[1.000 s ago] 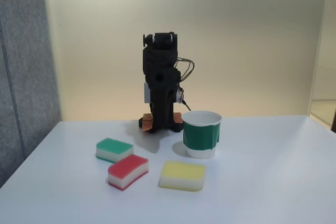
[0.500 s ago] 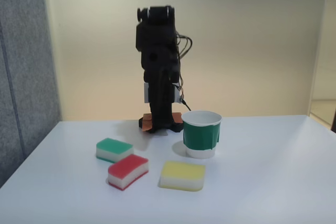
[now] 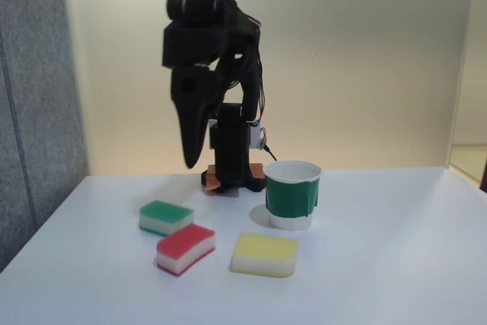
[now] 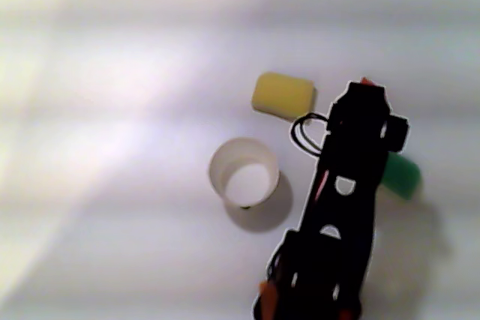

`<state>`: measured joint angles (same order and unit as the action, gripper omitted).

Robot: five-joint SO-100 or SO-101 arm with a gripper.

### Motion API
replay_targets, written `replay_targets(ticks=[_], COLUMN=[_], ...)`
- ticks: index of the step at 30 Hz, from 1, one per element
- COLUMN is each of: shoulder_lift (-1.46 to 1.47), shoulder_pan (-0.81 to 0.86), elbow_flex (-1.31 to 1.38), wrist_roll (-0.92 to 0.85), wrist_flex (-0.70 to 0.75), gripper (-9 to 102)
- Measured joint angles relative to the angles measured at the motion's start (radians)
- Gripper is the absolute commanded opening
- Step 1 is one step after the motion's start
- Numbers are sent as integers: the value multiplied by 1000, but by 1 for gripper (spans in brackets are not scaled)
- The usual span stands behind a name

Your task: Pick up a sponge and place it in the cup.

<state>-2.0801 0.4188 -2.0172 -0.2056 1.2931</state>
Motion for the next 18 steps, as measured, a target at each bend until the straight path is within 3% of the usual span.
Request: replay_targets(ticks=[13, 18], shoulder_lift=[512, 538], shoulder_pan=[-23, -48], elbow_flex=[311, 314], wrist_roll=[-112, -390], wrist_flex=[-69, -58], gripper=[0, 0])
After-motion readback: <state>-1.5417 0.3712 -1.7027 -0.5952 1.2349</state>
